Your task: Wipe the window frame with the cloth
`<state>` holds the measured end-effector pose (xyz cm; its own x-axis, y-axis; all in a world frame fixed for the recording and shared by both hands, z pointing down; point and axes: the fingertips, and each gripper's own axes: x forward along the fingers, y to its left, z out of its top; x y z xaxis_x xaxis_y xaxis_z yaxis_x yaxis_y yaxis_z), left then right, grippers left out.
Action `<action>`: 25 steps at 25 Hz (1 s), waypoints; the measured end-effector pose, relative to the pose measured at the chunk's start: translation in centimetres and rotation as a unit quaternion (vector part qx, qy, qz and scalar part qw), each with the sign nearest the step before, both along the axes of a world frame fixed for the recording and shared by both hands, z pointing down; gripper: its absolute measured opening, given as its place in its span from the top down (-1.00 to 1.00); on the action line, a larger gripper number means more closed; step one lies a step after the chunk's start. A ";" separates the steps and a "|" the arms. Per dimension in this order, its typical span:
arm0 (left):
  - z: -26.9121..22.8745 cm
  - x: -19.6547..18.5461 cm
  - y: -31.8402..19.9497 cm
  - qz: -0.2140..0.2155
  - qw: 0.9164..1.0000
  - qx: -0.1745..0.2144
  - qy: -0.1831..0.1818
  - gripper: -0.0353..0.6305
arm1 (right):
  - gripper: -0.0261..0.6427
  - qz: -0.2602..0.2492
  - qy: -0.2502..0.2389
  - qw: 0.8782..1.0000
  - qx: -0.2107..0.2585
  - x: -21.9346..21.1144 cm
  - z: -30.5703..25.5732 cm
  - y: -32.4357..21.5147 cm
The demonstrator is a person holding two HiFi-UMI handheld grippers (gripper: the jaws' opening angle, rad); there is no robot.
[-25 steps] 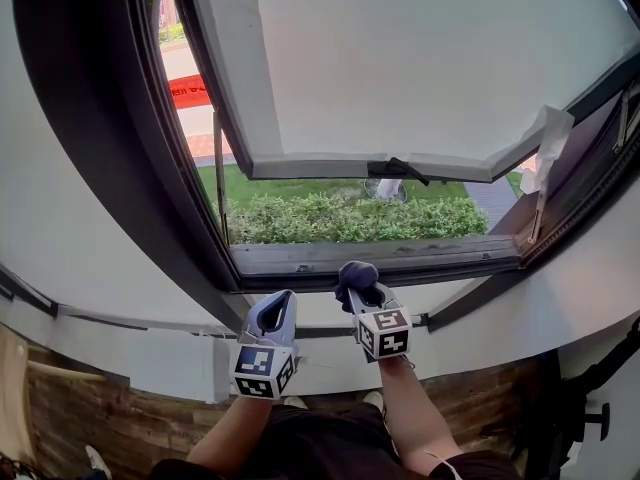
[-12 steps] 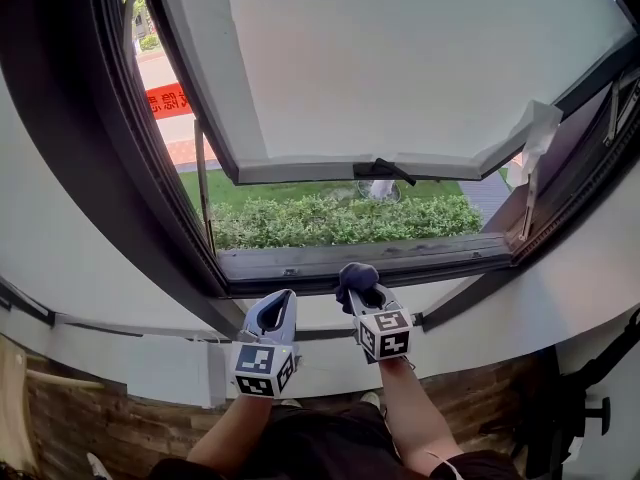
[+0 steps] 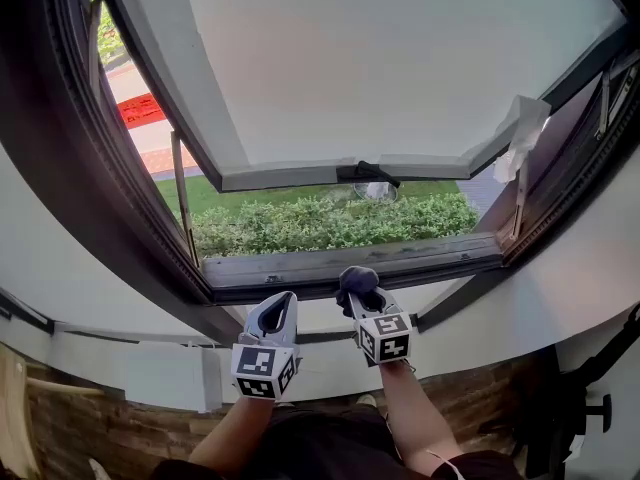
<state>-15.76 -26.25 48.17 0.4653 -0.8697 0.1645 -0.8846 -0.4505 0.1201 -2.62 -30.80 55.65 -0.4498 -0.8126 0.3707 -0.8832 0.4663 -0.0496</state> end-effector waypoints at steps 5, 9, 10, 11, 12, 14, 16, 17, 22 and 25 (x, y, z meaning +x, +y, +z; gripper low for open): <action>-0.2 2.4 -0.6 0.004 1.000 -0.004 0.002 0.88 | 0.74 -0.001 0.004 1.000 -0.005 1.9 0.0 -0.2; -0.5 4.2 -0.9 0.002 1.000 -0.006 0.004 0.88 | 0.74 -0.010 0.008 1.000 -0.007 2.9 -0.1 -0.3; -0.5 4.6 -1.0 0.001 1.000 -0.006 0.004 0.88 | 0.74 -0.013 0.008 1.000 -0.006 3.2 -0.2 -0.4; -0.5 5.1 -1.0 0.000 1.000 -0.007 0.005 0.88 | 0.74 -0.015 0.009 1.000 -0.005 3.5 -0.2 -0.4; -0.5 5.5 -1.1 -0.001 1.000 -0.007 0.005 0.88 | 0.73 -0.016 0.011 1.000 -0.004 3.8 -0.2 -0.4; -0.4 6.3 -1.1 -0.004 1.000 -0.008 0.006 0.88 | 0.74 -0.017 0.018 1.000 -0.006 4.5 -0.1 -0.4; -0.5 6.9 -1.2 -0.007 1.000 -0.008 0.007 0.88 | 0.74 -0.022 0.024 0.999 -0.013 4.9 -0.1 -0.5; -0.5 7.3 -1.2 -0.009 1.000 -0.008 0.007 0.88 | 0.74 -0.026 0.024 0.999 -0.016 5.1 -0.1 -0.5; -0.4 9.5 -1.1 -0.008 1.000 -0.011 0.003 0.88 | 0.73 -0.033 0.012 0.999 -0.022 6.6 -0.3 -0.6; -0.4 10.8 -1.1 -0.007 1.000 -0.012 -0.001 0.88 | 0.73 -0.030 0.009 0.999 -0.023 8.1 -0.4 -0.7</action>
